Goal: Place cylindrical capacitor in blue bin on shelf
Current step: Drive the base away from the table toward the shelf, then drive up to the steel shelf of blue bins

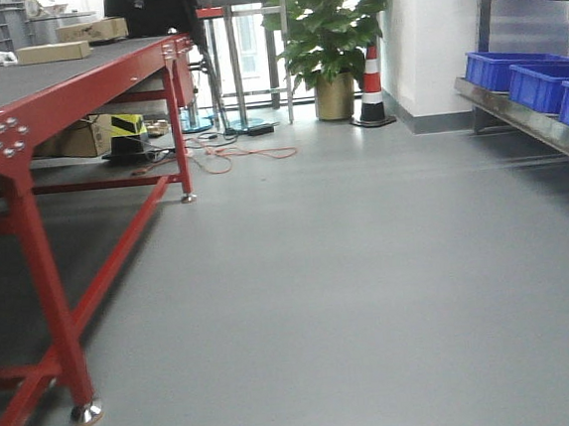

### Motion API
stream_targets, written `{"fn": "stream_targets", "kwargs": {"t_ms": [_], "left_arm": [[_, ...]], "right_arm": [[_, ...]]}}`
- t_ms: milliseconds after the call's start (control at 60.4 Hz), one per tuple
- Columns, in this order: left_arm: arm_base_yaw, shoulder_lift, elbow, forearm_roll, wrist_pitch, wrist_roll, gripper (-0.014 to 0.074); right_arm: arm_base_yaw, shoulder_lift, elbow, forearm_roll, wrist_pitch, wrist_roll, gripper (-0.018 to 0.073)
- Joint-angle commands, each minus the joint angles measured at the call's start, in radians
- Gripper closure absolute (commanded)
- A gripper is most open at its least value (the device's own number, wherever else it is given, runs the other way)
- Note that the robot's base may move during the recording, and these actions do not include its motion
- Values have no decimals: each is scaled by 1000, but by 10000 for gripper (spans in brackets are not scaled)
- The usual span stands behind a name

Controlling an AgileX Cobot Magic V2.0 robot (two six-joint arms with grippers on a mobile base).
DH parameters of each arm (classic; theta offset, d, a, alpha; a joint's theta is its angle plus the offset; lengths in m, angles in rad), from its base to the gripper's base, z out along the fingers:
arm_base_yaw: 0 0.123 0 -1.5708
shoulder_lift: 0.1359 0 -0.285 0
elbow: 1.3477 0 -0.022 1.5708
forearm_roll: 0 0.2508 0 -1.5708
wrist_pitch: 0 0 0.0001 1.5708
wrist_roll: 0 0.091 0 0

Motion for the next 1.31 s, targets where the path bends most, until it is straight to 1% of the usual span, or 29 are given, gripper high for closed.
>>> {"fn": "stream_targets", "kwargs": {"t_ms": [0,1291], "left_arm": [[-8,-3,0,-2,-19,2,707],[-8,-3,0,-2,-19,2,707]], "right_arm": [[0,-4,-11,-7,-25,-3,711],[0,-4,-11,-7,-25,-3,711]]}}
